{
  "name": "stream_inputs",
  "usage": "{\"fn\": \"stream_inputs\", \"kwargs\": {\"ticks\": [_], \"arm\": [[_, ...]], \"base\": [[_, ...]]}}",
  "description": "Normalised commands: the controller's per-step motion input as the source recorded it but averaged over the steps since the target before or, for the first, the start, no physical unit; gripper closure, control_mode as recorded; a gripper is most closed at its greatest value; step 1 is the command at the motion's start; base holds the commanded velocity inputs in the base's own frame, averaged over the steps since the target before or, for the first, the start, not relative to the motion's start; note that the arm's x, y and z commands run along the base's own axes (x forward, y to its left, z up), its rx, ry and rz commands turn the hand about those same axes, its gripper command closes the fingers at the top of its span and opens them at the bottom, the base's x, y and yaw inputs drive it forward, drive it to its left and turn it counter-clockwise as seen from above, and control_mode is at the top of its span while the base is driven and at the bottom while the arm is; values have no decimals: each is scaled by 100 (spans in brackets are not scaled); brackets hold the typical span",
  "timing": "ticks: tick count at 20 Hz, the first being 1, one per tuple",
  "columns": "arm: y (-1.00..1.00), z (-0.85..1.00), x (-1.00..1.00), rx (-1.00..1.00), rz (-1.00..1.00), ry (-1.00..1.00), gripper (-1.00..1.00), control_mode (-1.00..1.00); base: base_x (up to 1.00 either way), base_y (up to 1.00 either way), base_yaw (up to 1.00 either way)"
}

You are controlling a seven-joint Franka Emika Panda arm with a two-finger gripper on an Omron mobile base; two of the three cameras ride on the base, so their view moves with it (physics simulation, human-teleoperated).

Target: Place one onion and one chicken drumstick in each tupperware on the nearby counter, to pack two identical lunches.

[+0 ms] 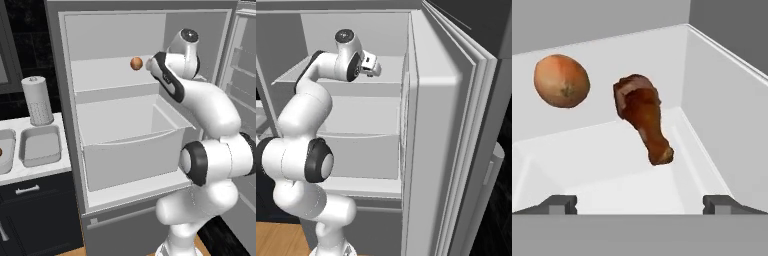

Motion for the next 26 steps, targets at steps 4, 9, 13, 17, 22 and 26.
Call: {"fn": "stream_inputs", "kwargs": {"ticks": [4,9,13,17,22,26], "arm": [[-8,-53,99,0,0,0,-100,-100],[-5,-29,97,0,0,0,-100,-100],[-10,-22,84,0,0,0,-100,-100],[0,-58,29,0,4,1,100,-100],[4,-51,-50,0,8,-24,100,-100],[6,-21,-100,0,1,-36,100,-100]], "base": [[0,0,0],[0,0,0],[0,0,0],[0,0,0],[0,0,0],[0,0,0]]}}
